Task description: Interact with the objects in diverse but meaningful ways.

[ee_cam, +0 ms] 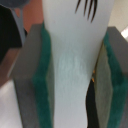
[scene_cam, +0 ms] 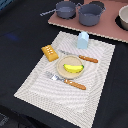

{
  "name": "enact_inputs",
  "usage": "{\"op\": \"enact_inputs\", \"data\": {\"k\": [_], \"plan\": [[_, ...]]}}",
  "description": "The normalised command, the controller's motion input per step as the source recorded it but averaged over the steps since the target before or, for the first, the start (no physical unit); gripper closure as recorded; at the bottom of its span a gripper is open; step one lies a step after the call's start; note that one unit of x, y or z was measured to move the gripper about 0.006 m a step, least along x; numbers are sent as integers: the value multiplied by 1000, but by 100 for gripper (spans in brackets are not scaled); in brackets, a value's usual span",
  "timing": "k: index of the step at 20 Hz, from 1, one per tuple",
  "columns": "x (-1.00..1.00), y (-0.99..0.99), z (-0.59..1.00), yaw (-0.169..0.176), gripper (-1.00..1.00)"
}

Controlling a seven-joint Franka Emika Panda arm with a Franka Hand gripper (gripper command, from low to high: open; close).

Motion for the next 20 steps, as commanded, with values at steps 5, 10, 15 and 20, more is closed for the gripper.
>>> {"op": "enact_inputs", "data": {"k": [5,10,15,20], "plan": [[-89,269,-607,-18,100],[-105,226,-624,-23,100],[-134,213,-574,-25,100],[-53,238,-391,-33,100]]}}
